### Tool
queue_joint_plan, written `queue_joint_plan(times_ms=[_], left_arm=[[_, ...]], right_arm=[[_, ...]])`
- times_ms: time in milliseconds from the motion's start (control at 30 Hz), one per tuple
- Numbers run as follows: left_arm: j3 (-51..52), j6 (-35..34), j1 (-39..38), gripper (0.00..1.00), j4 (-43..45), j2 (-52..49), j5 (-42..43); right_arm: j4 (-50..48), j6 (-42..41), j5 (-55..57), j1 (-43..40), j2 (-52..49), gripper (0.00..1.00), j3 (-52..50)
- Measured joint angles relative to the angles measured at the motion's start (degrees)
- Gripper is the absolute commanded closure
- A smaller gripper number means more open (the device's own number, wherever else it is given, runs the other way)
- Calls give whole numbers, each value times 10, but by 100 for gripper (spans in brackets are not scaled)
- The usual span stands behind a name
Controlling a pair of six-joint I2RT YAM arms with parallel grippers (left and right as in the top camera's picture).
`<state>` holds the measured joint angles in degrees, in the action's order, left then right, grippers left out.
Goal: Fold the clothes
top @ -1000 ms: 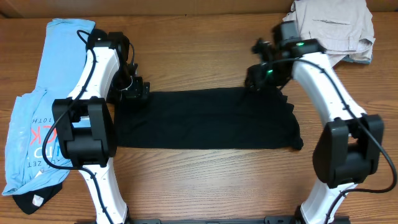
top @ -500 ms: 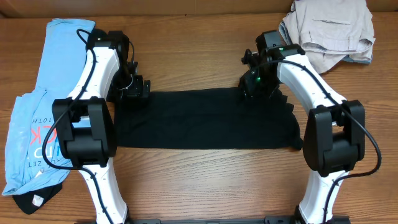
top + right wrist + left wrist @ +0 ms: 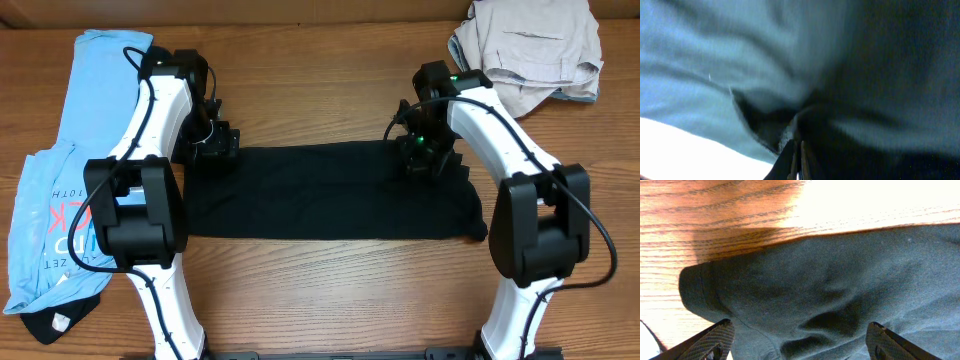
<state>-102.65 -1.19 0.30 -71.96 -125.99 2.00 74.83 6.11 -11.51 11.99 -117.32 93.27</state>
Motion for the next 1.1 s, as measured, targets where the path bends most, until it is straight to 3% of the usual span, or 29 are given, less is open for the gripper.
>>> queue_joint_plan(times_ms=[200, 467, 533, 633, 700, 767, 933, 1100], left_arm=[[0, 0, 0, 13, 0, 0, 0], [0, 0, 0, 9, 0, 0, 2], [0, 0, 0, 8, 0, 0, 2], [0, 0, 0, 7, 4, 0, 3], [0, 0, 2, 6, -1, 0, 16], [-2, 0, 6, 4, -23, 0, 38], [-27, 3, 42, 0, -45, 16, 99], [-29, 3, 83, 0, -48, 110, 126]], right_arm=[[66, -40, -3, 0, 39, 96, -1], [6, -96, -3, 0, 43, 96, -124], [-3, -104, -3, 0, 43, 81, -152], [-7, -113, -3, 0, 43, 32, -167], [-14, -116, -3, 0, 45, 13, -167], [-16, -115, -3, 0, 53, 7, -162], [-17, -120, -3, 0, 136, 5, -102], [-22, -121, -7, 0, 268, 0, -39]])
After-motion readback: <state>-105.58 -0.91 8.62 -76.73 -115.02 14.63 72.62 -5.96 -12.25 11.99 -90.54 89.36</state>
